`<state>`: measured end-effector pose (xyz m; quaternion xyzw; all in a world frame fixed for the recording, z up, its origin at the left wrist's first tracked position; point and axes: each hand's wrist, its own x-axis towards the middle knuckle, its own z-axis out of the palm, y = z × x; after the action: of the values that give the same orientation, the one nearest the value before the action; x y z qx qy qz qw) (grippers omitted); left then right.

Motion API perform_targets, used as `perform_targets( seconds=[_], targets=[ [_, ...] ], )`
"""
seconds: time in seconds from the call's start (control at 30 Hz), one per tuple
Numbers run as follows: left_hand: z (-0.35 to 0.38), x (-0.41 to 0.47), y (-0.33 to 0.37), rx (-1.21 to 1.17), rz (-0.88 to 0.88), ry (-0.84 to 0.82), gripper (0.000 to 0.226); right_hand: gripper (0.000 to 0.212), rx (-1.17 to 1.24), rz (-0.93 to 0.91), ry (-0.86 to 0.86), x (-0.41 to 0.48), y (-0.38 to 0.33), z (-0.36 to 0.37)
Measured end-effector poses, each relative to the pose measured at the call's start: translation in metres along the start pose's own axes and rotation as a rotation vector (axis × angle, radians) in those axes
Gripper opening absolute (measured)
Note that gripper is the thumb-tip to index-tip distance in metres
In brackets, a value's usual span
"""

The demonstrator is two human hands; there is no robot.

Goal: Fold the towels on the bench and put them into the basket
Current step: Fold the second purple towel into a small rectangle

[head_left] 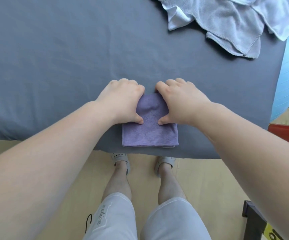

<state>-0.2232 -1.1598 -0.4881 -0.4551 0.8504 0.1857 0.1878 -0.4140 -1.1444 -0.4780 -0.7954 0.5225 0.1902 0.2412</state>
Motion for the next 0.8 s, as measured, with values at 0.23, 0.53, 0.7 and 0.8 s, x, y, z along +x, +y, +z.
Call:
perform_targets(
  seconds=[0.23, 0.53, 0.7, 0.8],
  targets=[
    [-0.004, 0.007, 0.006, -0.007, 0.028, 0.02, 0.042, 0.045, 0.102, -0.006, -0.087, 0.008, 0.001, -0.004],
    [-0.01, 0.018, -0.003, 0.069, 0.084, 0.541, 0.025, 0.063, 0.204, -0.011, 0.158, 0.004, 0.02, -0.015],
    [0.02, 0.003, -0.002, 0.02, 0.092, 0.746, 0.015, 0.044, 0.065, 0.007, 0.465, -0.011, 0.004, 0.028],
    [0.038, -0.009, -0.007, -0.001, 0.062, 0.761, 0.026, 0.045, 0.052, 0.049, 0.653, -0.016, -0.009, 0.051]
  ],
)
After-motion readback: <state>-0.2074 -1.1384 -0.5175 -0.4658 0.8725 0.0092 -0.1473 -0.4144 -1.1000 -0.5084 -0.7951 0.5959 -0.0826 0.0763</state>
